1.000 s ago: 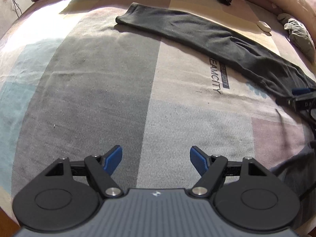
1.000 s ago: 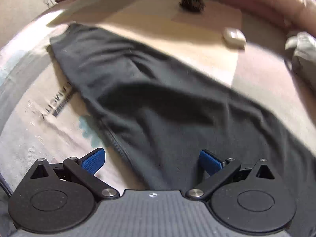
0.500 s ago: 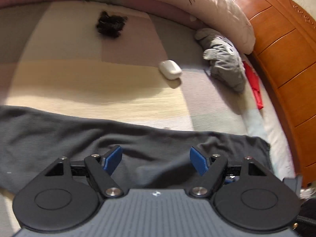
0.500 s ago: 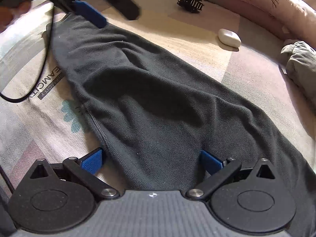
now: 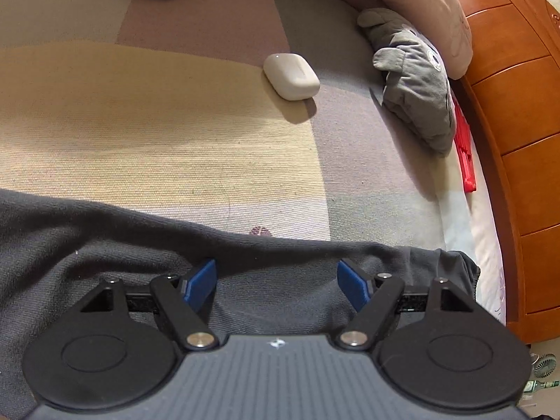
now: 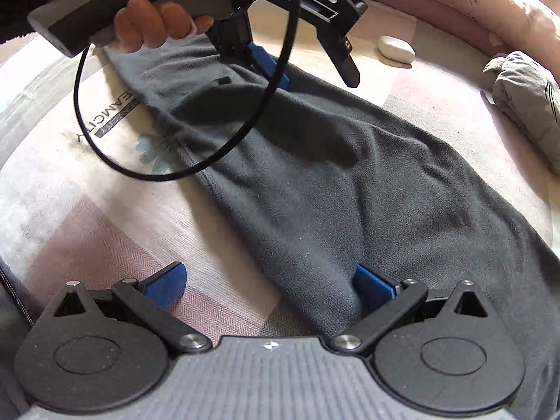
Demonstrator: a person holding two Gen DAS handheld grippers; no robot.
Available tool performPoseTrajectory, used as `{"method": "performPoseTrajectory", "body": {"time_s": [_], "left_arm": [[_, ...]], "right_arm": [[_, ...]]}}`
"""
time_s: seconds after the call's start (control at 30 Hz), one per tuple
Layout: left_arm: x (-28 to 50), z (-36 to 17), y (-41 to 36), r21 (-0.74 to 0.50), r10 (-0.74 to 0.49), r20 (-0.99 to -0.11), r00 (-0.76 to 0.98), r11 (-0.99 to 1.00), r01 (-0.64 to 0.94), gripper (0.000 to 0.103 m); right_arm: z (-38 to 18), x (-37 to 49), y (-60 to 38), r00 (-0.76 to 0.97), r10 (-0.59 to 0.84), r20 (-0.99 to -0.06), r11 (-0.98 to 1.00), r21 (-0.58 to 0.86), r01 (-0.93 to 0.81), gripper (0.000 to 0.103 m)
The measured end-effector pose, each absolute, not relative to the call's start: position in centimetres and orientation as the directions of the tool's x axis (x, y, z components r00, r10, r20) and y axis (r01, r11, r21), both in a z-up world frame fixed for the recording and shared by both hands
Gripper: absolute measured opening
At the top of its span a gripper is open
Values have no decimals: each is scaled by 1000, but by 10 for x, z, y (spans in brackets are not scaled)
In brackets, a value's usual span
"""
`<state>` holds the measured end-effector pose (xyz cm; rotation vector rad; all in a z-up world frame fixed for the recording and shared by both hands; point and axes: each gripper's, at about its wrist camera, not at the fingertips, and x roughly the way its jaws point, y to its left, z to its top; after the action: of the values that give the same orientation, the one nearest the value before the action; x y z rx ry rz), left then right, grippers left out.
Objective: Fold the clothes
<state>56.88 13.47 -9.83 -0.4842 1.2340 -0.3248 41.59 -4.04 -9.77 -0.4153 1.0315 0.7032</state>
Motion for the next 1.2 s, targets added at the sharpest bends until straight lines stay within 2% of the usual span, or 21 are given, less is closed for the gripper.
{"method": "performPoseTrajectory", "body": {"time_s": [0.17, 0.37, 0.6, 0.8, 0.97, 1.07, 1.2], "left_arm": [[573, -99, 146, -559, -521, -801, 294, 827, -56, 81], [576, -98, 143, -547, -526, -807, 267, 837, -3, 81], [568, -96, 137, -513, -503, -811, 297, 857, 50, 82], [564, -95, 128, -480, -485, -819, 307, 872, 99, 87], [565, -95, 127, -473, -480, -821, 307, 875, 103, 88], [564, -95, 125, -462, -473, -822, 318, 880, 113, 88], [559, -86, 122, -414, -436, -836, 334, 900, 138, 86]], "right_arm": [[-85, 431, -9, 361, 439, -823, 637, 1, -771, 103], [-101, 455, 21, 212, 447, -869, 608, 122, -784, 103], [-95, 415, 5, 121, 416, -901, 596, 169, -785, 103], [-87, 420, 24, 256, 436, -863, 557, 36, -830, 103], [-104, 413, 34, 199, 442, -875, 520, 69, -851, 103], [-99, 402, 24, 116, 467, -877, 520, 166, -838, 103], [-88, 397, 0, 194, 449, -872, 552, 100, -828, 103]]}}
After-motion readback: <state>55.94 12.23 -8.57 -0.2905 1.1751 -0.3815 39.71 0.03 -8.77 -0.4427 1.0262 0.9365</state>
